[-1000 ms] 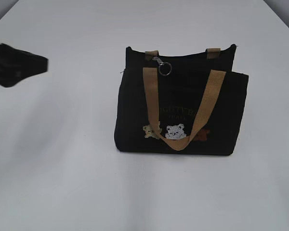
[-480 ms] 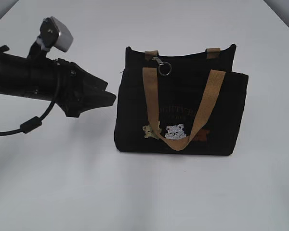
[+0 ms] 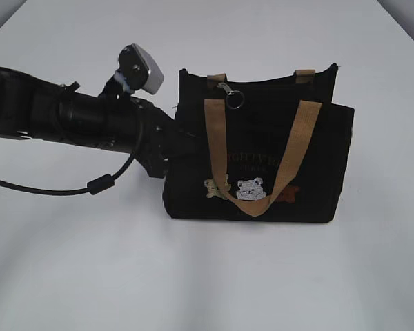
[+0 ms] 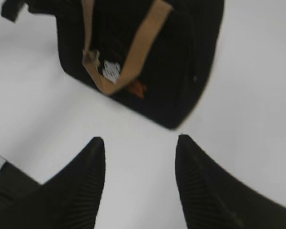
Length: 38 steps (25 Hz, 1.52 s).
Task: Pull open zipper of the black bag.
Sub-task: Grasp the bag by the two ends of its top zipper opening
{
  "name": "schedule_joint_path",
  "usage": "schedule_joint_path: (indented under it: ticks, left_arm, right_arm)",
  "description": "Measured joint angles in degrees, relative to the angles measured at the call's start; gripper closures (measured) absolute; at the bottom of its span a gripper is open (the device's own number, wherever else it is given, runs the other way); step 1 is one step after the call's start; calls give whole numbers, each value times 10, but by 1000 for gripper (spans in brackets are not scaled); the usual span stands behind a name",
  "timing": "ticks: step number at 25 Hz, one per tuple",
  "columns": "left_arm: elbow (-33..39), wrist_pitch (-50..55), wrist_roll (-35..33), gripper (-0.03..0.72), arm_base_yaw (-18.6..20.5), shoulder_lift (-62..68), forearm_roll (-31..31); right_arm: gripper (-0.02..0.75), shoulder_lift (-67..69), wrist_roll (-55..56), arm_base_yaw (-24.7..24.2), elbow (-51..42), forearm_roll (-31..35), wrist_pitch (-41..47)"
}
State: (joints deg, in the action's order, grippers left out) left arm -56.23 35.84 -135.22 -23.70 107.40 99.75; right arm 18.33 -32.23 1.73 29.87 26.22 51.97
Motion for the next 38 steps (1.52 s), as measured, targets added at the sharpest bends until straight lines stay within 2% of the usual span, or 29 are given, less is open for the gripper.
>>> schedule_joint_path:
  ticks: [2, 4, 8, 10, 13, 17, 21, 26, 29, 34, 36, 38]
  left_arm:
    - [-1, 0, 0, 622, 0, 0, 1]
    - [-1, 0, 0, 622, 0, 0, 1]
    - [-2, 0, 0, 622, 0, 0, 1]
    - [-2, 0, 0, 622, 0, 0, 1]
    - [-3, 0, 0, 622, 0, 0, 0]
    - [-3, 0, 0, 622, 0, 0, 0]
    - [-3, 0, 0, 622, 0, 0, 0]
    - [-3, 0, 0, 622, 0, 0, 0]
    - [-3, 0, 0, 622, 0, 0, 0]
    - [-3, -3, 0, 622, 0, 0, 0]
    - [-3, -3, 0, 622, 0, 0, 0]
    - [-3, -3, 0, 622, -1, 0, 0]
  right_arm:
    - [359, 119, -115, 0, 10, 103, -85]
    - [359, 244, -249, 0, 37, 217, -133]
    - [360, 496, -549, 0, 133, 423, -128]
    - [365, 581, -625, 5, 198, 462, -124]
    - [370, 672, -667, 31, 276, 449, -120]
    - [370, 737, -677, 96, 340, 374, -134]
    - [370, 763, -679, 151, 354, 328, -188]
    - [400, 787, -680, 184, 354, 291, -224]
    - [500, 797, -677, 189, 354, 286, -240]
    - [499, 783, -588, 176, 355, 285, -240]
    - [499, 766, -506, 142, 355, 279, -232]
    - [499, 750, -431, 80, 355, 264, -210]
